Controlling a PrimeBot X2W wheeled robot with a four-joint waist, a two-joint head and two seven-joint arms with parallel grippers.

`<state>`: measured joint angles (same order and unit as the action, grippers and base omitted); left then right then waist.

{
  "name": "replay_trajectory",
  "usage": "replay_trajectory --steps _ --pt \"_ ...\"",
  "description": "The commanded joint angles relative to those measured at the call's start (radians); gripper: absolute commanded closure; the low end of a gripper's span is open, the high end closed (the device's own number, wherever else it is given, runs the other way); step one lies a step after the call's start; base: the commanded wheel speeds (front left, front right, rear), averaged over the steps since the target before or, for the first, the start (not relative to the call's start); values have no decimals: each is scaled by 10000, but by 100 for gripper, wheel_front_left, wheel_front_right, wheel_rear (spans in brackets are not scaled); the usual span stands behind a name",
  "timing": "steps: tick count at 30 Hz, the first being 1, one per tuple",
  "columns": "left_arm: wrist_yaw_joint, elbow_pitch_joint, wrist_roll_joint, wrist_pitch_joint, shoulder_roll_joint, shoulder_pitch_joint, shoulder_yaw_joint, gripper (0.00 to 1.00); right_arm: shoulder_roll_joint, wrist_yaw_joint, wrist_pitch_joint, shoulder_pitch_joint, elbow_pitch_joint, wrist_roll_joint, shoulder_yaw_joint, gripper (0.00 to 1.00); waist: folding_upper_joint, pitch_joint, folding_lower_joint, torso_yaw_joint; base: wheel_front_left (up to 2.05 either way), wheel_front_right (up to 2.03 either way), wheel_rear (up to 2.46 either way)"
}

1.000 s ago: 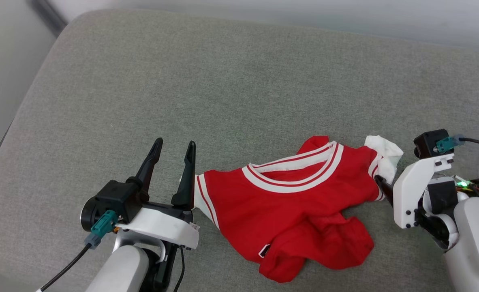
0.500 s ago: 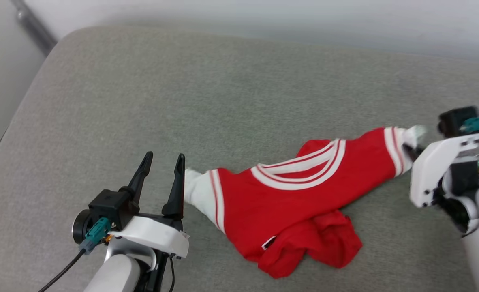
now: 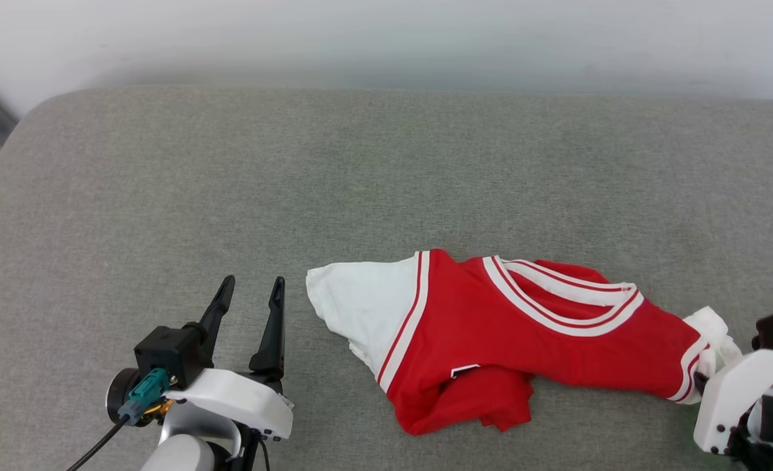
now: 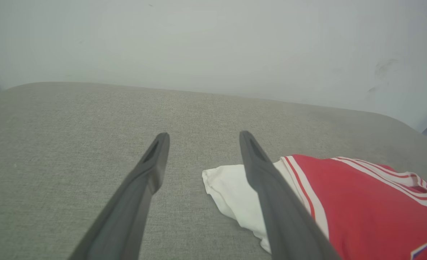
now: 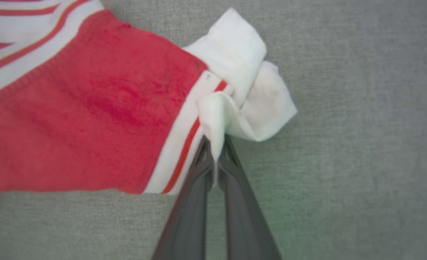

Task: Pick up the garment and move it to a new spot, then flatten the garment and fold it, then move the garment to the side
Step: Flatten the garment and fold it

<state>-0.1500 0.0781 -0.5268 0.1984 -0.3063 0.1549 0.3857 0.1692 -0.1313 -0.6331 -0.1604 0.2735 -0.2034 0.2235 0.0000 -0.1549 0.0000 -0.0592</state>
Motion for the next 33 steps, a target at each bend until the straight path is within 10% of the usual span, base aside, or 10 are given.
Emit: replay_trajectory --steps 1,3,5,19,33 --pt "-21 37 -54 -31 -47 -79 -5 0 -189 10 219 182 353 -31 62 100 0 13 0 77 0 0 0" --pt "-32 66 -98 -74 -79 -117 -7 0 -412 10 824 249 843 -73 131 68 0 32 0 144 0 0 0" --pt "-14 97 -130 -120 -122 -135 7 0 -488 12 1471 177 1226 -139 150 0 0 77 0 188 0 0 0" --pt "-257 155 -294 -406 -467 -694 -123 0 -429 9 6558 633 -152 409 -394 0 0 1165 0 488 0 0 0" --pt "-541 208 -427 -701 -767 -1103 -246 0 -960 10 6764 2421 -2865 918 -1532 0 0 1610 0 793 0 0 0"
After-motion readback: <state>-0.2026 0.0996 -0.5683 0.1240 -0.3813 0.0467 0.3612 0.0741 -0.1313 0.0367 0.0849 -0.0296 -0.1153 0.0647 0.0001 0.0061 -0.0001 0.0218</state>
